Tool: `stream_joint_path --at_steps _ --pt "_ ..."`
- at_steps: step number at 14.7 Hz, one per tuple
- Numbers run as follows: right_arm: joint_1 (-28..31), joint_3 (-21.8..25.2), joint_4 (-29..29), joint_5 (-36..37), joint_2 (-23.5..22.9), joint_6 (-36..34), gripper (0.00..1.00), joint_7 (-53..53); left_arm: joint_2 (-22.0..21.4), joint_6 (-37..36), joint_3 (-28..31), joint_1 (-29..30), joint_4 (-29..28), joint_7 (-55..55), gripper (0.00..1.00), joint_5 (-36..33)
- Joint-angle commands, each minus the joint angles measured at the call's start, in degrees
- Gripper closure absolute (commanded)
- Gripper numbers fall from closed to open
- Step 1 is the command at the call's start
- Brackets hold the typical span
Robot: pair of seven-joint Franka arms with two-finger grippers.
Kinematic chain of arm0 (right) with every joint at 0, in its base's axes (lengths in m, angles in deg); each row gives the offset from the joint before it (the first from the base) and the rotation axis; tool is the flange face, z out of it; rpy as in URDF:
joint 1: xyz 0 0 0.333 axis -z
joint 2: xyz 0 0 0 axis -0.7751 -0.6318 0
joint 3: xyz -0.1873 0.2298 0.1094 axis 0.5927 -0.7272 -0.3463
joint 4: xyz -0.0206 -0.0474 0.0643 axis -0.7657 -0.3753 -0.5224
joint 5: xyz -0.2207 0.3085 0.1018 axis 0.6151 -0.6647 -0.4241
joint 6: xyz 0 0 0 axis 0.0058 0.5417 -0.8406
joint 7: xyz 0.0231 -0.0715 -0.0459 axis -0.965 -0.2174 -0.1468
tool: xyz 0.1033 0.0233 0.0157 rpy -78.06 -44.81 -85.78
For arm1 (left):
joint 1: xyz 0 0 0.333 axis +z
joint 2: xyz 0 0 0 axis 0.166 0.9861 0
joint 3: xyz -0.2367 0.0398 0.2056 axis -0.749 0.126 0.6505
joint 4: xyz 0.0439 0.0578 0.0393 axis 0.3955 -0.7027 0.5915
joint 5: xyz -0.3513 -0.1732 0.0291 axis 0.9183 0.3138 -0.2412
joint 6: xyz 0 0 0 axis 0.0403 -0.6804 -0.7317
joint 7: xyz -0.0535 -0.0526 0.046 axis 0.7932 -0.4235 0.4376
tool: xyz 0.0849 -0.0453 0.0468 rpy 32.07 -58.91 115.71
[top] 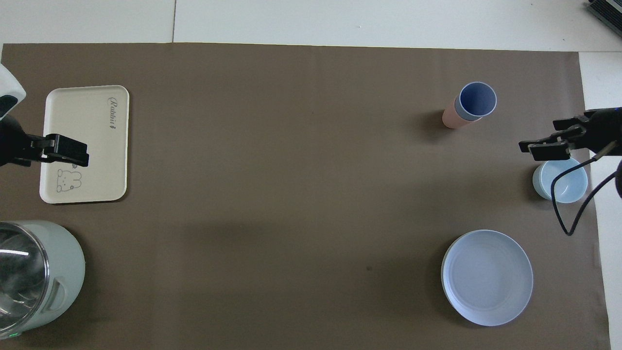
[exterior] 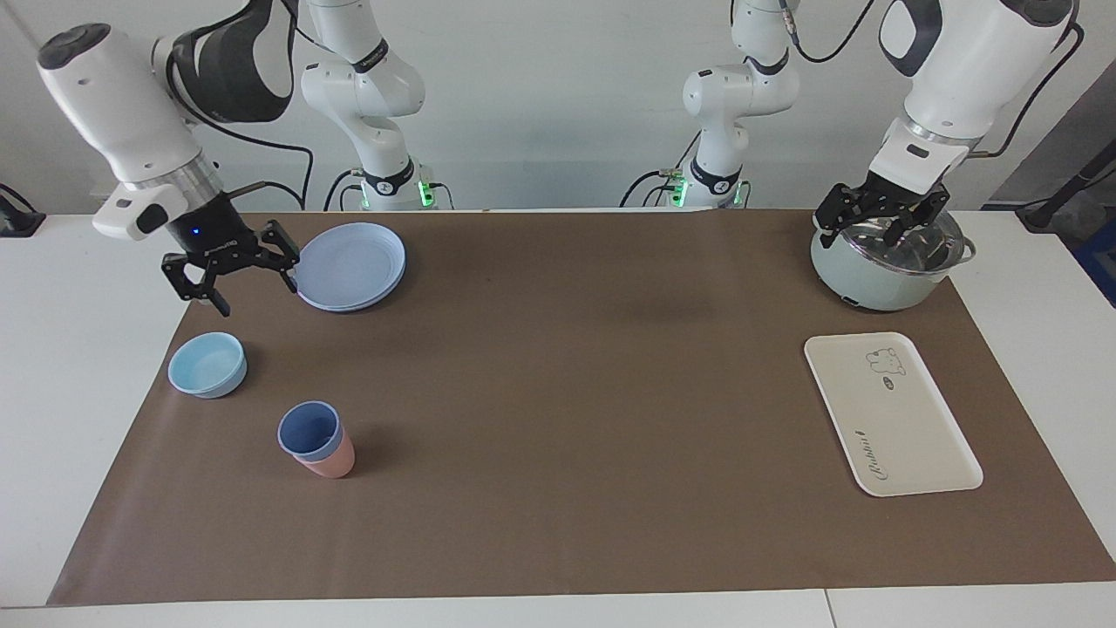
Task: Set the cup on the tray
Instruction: 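Move the right gripper toward the blue-and-pink cup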
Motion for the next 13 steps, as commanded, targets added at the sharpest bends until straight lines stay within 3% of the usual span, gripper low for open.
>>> stream_joint_path --at_steps 1,5,9,13 --pt "3.6 -0.5 -0.3 -11.3 -4.8 3.8 0.0 18.0 -1.9 0.7 -0.2 0.2 -2.1 0.2 0.0 -0.9" --pt "3.9 -0.6 -0.5 -27.4 -10.8 7.6 0.0 32.6 -1.9 0.6 -0.2 0.4 -2.1 0.2 0.0 -0.9" --pt "5.3 -0.6 -0.4 -42.0 -16.7 6.8 0.0 46.7 -1.9 0.7 -0.2 0.5 -2.1 0.2 0.0 -0.9" --pt "5.3 -0.6 -0.4 -49.6 -19.8 6.7 0.0 54.0 -1.9 0.7 -0.2 0.5 -2.1 0.2 0.0 -0.9"
